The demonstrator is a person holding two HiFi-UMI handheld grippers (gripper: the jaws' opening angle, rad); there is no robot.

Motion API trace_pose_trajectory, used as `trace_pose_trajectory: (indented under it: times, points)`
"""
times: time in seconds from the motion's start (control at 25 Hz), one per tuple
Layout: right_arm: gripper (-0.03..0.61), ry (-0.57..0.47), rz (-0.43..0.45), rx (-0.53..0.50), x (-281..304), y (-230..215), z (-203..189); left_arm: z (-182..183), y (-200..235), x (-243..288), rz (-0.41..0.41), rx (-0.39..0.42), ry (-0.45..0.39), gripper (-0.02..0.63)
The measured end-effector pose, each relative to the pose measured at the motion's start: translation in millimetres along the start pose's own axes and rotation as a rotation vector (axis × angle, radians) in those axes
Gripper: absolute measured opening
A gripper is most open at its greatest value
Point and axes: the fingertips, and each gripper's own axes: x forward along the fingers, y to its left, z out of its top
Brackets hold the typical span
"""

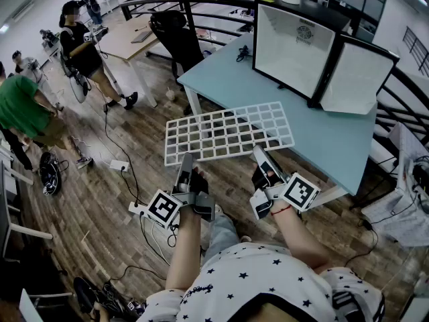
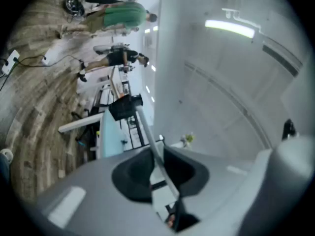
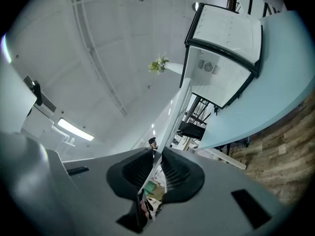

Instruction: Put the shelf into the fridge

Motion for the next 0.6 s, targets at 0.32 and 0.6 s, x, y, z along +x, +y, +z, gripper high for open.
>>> trace_pose_trajectory:
  times: [0.32, 0.6]
  points:
    - [0.051, -0.003, -0.004, -0.004, -3, 2, 3, -3, -3, 0, 0.003, -0.001, 0.011, 0.06]
    - [0.051, -0.005, -0.009, -0.006, -12, -3, 9, -15, -3, 1, 0.001, -0.003, 0.018, 0.061]
